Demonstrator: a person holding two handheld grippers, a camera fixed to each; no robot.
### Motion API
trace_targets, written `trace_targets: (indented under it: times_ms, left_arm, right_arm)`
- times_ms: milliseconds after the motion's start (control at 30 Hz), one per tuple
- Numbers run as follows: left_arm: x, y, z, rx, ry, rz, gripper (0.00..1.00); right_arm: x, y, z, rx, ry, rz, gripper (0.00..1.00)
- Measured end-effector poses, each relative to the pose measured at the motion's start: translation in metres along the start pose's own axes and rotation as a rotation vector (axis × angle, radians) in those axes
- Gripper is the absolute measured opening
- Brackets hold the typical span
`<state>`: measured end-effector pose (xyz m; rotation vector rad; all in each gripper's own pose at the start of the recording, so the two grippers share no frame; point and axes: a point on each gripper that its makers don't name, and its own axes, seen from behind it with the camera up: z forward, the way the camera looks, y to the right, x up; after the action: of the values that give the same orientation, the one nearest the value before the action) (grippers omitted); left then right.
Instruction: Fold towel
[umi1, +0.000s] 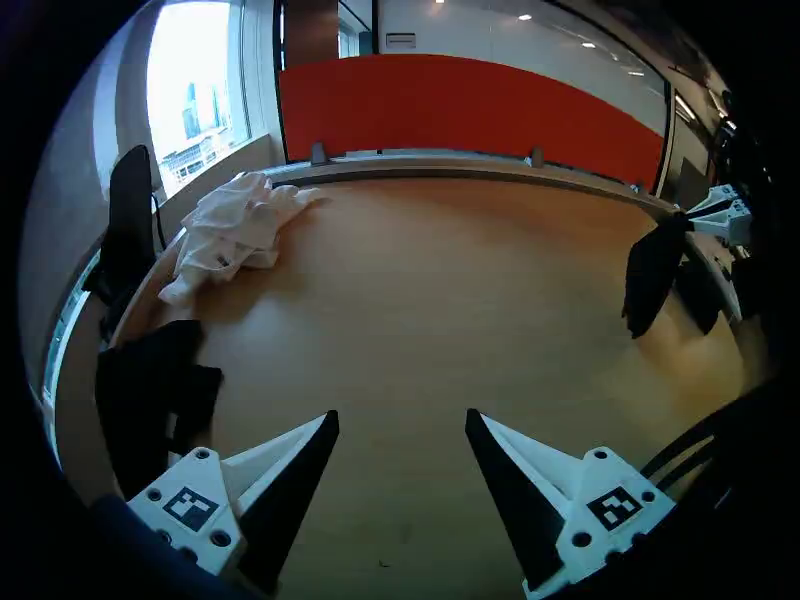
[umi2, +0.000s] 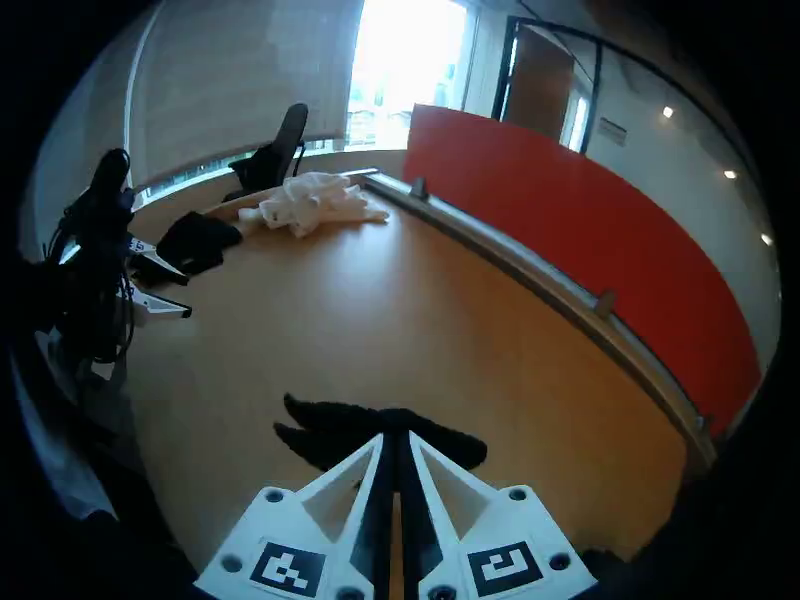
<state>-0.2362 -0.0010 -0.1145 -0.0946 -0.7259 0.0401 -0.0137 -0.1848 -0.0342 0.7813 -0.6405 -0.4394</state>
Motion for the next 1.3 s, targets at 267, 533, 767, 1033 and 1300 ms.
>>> trace_targets:
  times_ms: [267,533,767,1033,1300]
  left_arm:
    - [0.001,0.002,-0.001,-0.01,0.006,-0.001,0.94]
    - [-0.001,0.001,-0.001,-0.009,0.003,0.002,0.94]
    - [0.0,-0.001,-0.003,0.002,0.004,0.005,0.94]
    - [-0.001,0.002,-0.002,0.008,-0.003,0.004,0.94]
    - [-0.001,0.006,-0.001,0.012,-0.01,0.017,0.94]
  right_arm:
    - [0.0,0.025,-0.019,-0.045,0.002,0.014,0.05]
    - [-0.007,0.064,-0.036,-0.09,0.001,0.038,0.05]
    - [-0.02,0.102,-0.054,-0.134,-0.015,0.053,0.05]
    - [-0.037,0.14,-0.068,-0.173,-0.042,0.059,0.05]
    - [-0.049,0.172,-0.077,-0.195,-0.061,0.073,0.05]
